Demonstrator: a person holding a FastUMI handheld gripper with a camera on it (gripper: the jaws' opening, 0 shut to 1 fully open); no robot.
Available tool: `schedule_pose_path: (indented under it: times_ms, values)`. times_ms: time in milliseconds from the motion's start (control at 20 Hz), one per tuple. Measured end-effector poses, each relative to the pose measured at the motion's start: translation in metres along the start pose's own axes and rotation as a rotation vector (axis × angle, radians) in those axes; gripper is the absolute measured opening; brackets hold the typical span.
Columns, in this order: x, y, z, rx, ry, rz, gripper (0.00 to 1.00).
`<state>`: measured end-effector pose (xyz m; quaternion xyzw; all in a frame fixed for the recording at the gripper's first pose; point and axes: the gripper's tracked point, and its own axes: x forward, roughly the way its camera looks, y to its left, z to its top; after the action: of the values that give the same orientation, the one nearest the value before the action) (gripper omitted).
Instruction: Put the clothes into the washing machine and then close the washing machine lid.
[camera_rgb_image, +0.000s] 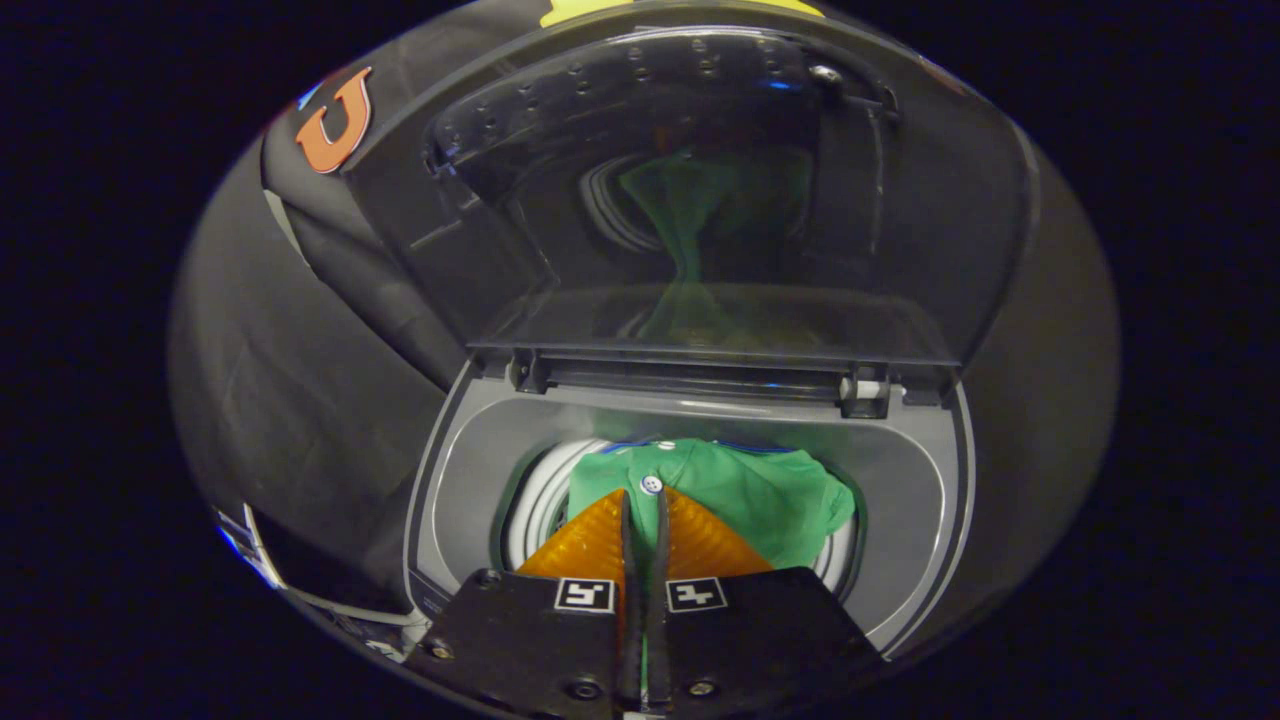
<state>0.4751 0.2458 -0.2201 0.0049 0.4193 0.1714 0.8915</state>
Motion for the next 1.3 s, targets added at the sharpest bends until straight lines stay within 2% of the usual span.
schedule_pose_path:
  times_ms: [50,100,200,400,500,750,1000,1300]
  values:
    - [0.005,-0.004,-0.016,-0.004,0.071,-0.02,0.28]
    - [0.001,-0.006,-0.02,0.002,0.092,-0.004,0.5]
    - [0.006,-0.01,-0.014,0.02,0.07,-0.02,0.95]
    - [-0.006,-0.011,-0.013,-0.01,0.058,-0.017,0.93]
    - [-0.017,-0.011,-0.005,-0.053,0.024,-0.029,0.93]
    - [-0.067,0.014,0.032,-0.148,-0.108,0.01,0.92]
    - [-0.132,0.034,0.099,-0.174,-0.27,0.036,0.92]
    - [-0.182,0.045,0.183,-0.163,-0.394,0.041,0.93]
